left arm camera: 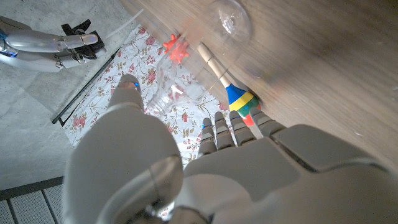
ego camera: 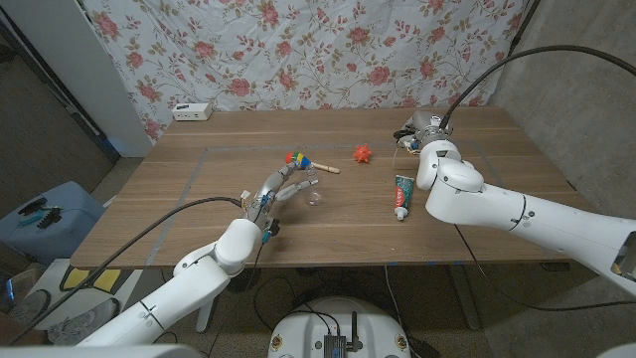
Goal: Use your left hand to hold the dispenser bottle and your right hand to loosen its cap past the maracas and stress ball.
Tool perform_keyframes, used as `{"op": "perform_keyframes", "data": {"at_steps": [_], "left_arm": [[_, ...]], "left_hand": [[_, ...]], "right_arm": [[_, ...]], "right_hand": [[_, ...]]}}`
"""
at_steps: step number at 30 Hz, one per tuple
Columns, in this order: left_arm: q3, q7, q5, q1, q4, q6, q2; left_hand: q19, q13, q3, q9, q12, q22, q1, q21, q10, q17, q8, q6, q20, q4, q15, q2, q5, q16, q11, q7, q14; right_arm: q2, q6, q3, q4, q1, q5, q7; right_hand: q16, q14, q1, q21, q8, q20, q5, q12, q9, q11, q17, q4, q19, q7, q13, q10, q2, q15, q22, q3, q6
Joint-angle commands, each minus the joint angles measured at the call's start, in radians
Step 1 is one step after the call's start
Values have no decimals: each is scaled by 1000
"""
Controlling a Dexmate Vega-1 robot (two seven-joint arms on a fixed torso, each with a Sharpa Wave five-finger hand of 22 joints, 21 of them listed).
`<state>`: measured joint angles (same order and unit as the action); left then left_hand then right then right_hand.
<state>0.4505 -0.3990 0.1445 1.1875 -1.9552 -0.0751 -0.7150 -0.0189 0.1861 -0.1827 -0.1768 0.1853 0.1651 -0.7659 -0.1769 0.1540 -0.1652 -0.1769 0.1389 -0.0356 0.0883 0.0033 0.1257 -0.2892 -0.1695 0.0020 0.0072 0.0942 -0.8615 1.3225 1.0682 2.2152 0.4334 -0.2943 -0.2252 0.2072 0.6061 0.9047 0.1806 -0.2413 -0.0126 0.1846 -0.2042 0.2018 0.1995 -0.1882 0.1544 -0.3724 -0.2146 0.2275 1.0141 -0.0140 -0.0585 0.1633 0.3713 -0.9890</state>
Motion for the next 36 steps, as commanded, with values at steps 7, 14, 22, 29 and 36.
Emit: {"op": "perform_keyframes", "data": {"at_steps": [7,14,22,29,36], "left_arm": [[-51,-23,20,38,15,110,21],[-58,-29,25,37,32,135,41],[-64,-58,27,27,69,172,88],[-65,-76,31,20,81,166,115],[-60,-81,45,5,104,176,144]], "left_hand": [[1,1,11,0,12,5,15,-6,13,-2,-9,15,-1,-5,1,-6,-9,-8,-4,5,2],[0,1,14,0,16,5,20,-8,22,-2,-12,25,2,-10,-2,-16,-11,-10,-6,6,7],[-7,1,14,0,21,5,29,-11,37,-2,-13,35,6,-19,-2,-36,-13,-13,-9,5,16],[-25,1,13,-1,30,5,38,-17,65,-2,-20,64,9,-30,-4,-65,-14,-19,-9,8,44],[-30,1,10,-1,32,5,38,-17,73,-2,-20,74,9,-33,-5,-80,-13,-19,-13,10,53]], "right_arm": [[51,-15,-8,-62,30,-41,-74],[77,-25,-9,-104,34,-56,-93],[106,-34,2,-167,29,-79,-109],[132,-67,6,-233,36,-111,-136],[157,-108,-2,-297,41,-129,-137]], "right_hand": [[-1,13,3,2,-3,-2,6,-9,3,4,-3,0,-12,0,4,5,-8,-155,-1,8,-8],[-1,15,4,3,-3,1,6,-9,3,3,-4,1,-17,-1,3,5,-7,-155,-1,9,-7],[0,17,3,6,-1,1,6,-8,3,2,-4,0,-28,0,3,3,-7,-155,-1,8,-4],[8,25,-1,6,0,5,4,-8,3,3,-11,-3,-36,-1,3,1,-8,-155,0,0,-4],[13,31,-3,6,1,8,4,-9,3,5,-14,-4,-39,-1,3,2,-8,-156,0,-5,-3]]}}
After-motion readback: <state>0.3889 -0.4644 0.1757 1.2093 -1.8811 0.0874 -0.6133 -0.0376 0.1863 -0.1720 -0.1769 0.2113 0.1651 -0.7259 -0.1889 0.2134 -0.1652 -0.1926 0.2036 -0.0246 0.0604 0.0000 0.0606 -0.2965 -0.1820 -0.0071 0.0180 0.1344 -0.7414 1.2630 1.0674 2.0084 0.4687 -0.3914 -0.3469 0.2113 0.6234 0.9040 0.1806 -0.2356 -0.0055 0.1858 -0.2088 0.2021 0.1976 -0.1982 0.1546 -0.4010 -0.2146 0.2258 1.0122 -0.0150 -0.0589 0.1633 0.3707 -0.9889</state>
